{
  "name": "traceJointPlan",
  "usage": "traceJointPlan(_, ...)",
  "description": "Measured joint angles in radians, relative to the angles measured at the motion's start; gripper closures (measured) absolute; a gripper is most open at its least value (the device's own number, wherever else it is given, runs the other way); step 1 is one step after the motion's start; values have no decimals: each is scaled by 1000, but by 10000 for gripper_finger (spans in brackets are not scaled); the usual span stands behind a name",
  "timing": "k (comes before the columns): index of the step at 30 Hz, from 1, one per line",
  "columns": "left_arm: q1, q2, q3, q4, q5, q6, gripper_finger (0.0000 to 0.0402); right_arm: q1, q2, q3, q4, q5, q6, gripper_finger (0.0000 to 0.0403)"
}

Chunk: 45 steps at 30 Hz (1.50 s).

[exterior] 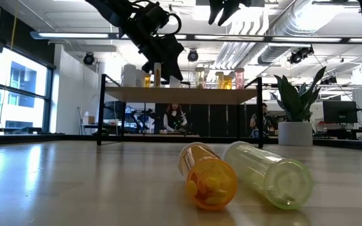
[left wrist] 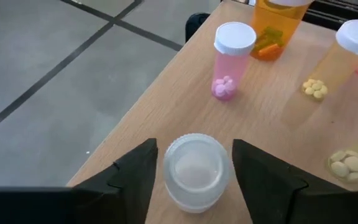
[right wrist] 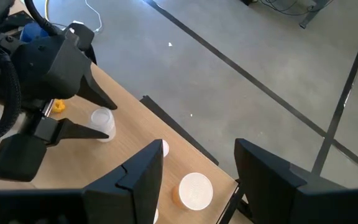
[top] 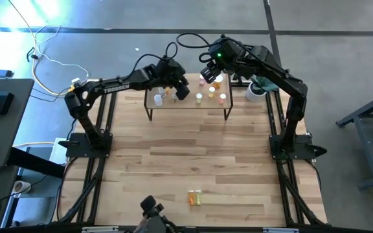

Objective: Pick and place medicine bottles onto shelf by color
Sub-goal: Put the yellow pill bottle on the shelf

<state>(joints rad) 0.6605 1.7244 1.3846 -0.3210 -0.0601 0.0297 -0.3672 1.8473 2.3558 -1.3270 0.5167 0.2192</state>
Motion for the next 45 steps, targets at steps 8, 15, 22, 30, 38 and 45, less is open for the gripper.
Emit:
traceJointPlan(8,7,-52,0,17,-30,21,190,0,0,0,0,0,0,213)
traceJointPlan(15,13,-159,0,13,-38,34,190,10,0,0,0,-21,-1,213)
traceJointPlan(22,13,-298,0,-77,-50,33,190,37,0,0,-6,-45,-28,213)
traceJointPlan(30,-28,-460,-28,-225,41,33,190,78,-3,-68,-40,-168,-15,213)
traceJointPlan(38,-101,-622,-245,-172,26,-98,190,160,-4,-193,-64,-240,104,213)
traceJointPlan(45,-198,-734,-433,-91,22,-210,190,282,-5,-281,-61,-287,276,213)
